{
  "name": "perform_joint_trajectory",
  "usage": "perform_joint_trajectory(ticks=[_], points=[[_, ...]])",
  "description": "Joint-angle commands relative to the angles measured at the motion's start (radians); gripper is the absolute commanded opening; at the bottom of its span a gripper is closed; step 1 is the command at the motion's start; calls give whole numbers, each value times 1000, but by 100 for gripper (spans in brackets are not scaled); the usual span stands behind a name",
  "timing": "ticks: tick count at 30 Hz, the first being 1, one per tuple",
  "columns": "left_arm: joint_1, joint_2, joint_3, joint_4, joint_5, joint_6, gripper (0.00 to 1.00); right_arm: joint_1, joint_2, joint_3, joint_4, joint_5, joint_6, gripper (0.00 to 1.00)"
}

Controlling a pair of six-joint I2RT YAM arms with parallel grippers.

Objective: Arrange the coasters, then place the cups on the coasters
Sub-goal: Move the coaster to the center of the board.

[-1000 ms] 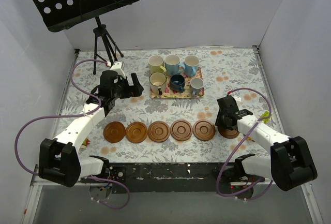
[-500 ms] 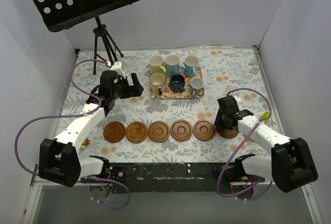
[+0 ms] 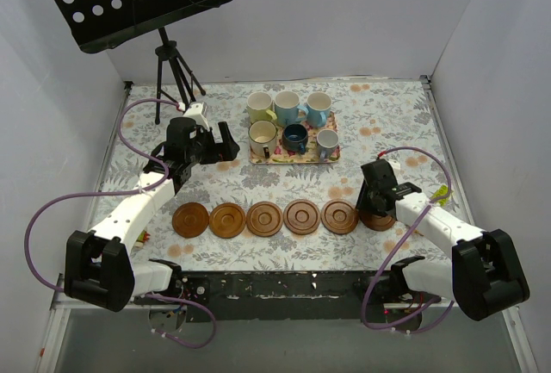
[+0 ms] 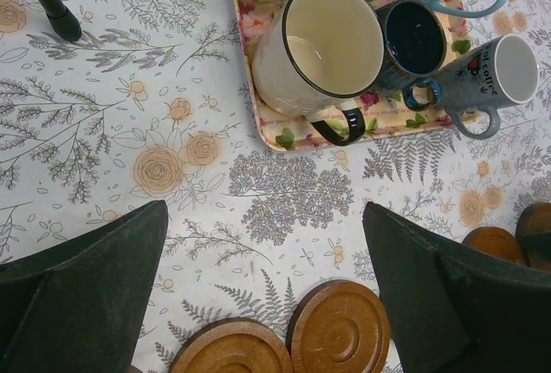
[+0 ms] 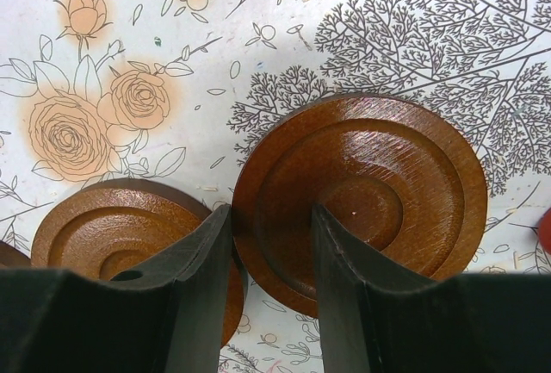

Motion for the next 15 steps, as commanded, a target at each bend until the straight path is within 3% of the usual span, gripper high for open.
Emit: perform_joint_trajectory(ticks=[1,15], points=[[0,-21,-3,15,12,0,98,14,2,-16,20,-56,53,39],[0,-21,-4,13,14,0,98,26,18,-10,-8,-13,62,39]])
